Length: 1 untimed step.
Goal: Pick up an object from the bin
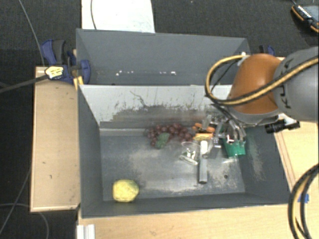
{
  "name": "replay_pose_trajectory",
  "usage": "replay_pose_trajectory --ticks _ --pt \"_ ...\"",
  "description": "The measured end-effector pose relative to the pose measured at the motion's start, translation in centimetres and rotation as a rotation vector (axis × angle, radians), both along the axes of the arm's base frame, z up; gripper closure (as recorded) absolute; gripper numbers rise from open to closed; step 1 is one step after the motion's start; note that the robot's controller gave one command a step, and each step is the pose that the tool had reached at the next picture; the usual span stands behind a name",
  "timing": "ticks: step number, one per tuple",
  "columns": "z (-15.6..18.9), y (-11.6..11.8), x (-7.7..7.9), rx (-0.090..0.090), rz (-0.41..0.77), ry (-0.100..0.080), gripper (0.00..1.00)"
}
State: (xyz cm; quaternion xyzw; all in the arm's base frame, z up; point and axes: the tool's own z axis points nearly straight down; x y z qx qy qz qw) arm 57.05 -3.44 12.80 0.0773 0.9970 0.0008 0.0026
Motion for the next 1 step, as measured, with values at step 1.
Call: replay_pose_trajectory --ticks 1 --pt "-2.89 -0.03 0.13 0.001 -0.029 0.000 0.00"
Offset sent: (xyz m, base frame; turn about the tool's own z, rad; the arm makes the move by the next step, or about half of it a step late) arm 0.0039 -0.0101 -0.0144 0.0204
